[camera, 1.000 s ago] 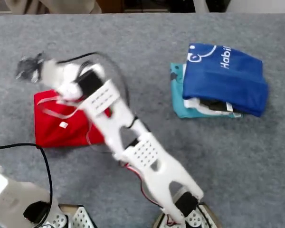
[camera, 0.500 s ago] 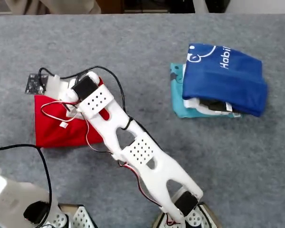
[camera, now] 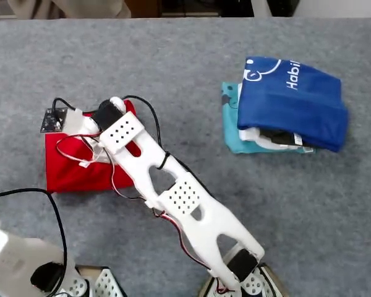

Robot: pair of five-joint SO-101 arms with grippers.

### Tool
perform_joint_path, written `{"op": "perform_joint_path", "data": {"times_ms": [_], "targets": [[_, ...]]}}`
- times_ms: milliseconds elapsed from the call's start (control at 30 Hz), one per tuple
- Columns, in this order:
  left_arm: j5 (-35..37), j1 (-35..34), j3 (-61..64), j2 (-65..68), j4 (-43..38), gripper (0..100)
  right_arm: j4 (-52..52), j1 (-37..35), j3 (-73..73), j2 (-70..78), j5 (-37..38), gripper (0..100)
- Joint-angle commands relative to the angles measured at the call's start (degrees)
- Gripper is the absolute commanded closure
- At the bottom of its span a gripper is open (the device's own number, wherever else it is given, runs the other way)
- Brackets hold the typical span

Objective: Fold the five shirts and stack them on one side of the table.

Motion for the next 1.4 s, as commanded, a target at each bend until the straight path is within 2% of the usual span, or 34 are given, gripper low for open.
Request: {"op": "perform_joint_path", "data": {"times_ms": [0,100,200,567,833,1233,1367], "targets": [[-0.44,-0.35,-0.35,-2.33,-0.44,98,-7.65,0.92,0.22,-4.79,0.26,99.6],[-0.62,-0.35,-0.44,-2.33,-0.44,98,-14.42,0.84,0.57,-3.03,0.26,99.6],[-2.81,-0.70,-0.35,-2.33,-0.44,98,-15.65,0.75,0.48,-0.22,0.35,99.6],[-2.99,-0.62,-0.26,-2.24,-0.44,98,3.25,3.38,-0.75,2.07,0.62,99.6],[-2.99,-0.88,-0.35,-2.24,-0.44,98,3.16,4.26,0.92,-6.99,0.44,99.6],[-4.48,-0.79,-0.35,-2.24,-0.44,98,3.16,4.88,38.64,-20.44,0.18,99.6],[-4.48,-0.79,-0.35,-2.15,-0.88,98,3.16,4.53,54.11,-29.93,0.26,99.6]]}}
